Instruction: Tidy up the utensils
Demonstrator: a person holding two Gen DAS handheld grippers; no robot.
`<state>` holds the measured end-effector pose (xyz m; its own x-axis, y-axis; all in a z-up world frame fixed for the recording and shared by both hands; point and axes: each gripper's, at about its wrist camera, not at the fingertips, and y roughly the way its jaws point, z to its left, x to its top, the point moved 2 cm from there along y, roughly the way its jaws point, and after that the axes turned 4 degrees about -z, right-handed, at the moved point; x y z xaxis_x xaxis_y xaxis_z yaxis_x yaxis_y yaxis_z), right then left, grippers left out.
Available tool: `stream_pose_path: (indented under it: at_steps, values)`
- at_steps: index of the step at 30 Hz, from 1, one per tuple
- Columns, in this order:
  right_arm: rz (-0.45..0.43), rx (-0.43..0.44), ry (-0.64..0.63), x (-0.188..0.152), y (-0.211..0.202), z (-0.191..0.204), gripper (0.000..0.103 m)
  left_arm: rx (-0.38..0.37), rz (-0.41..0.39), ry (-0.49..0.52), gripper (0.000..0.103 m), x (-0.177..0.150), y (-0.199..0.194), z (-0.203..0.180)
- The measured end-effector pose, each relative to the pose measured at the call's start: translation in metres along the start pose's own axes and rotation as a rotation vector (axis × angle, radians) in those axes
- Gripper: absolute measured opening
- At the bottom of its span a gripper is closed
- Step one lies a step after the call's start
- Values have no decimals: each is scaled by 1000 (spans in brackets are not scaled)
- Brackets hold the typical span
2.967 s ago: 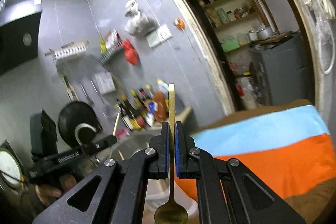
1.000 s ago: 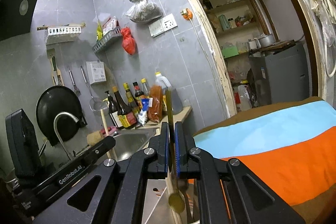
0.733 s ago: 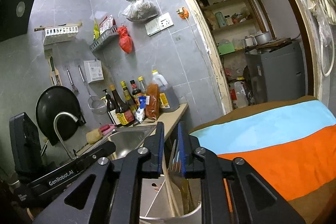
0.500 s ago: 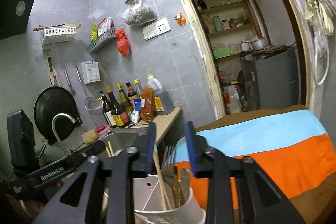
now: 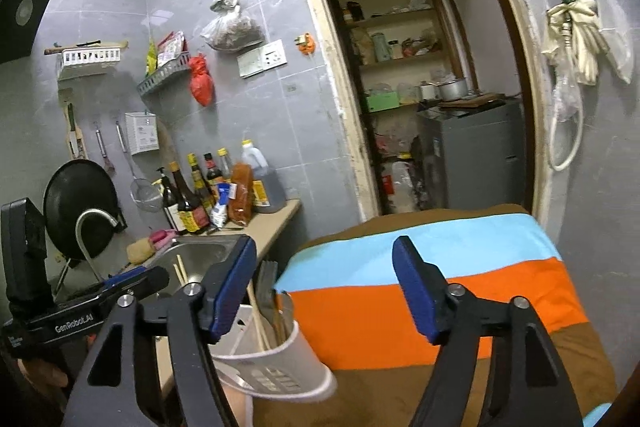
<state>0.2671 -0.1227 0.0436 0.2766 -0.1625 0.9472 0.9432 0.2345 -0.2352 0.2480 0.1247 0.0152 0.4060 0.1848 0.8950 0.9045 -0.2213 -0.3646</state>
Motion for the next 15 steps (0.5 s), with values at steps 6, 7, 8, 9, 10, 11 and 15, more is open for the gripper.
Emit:
stream_pose_path:
  at_steps: [6,7,8,9,10,11,15]
  values:
    - [15,-49,-24,-2,-29,-19,92,-2,27,5,88,-16,-8,-17]
    - [18,-54,-24,-2,-32,-21,92,0,26,5,91,-18,-10,-20]
    - [23,-64,-25,-3,-38,-26,94,4,21,5,94,-20,-14,-24]
    - [26,-72,-26,-3,-42,-29,96,7,16,5,97,-20,-16,-26]
    - [26,-77,-28,-3,-46,-32,100,10,6,6,97,-22,-20,-31]
    - [24,-86,-32,-4,-52,-35,101,13,-10,8,99,-23,-26,-36]
    - [31,-125,-66,-4,-72,-45,101,39,-45,19,101,-27,-43,-51]
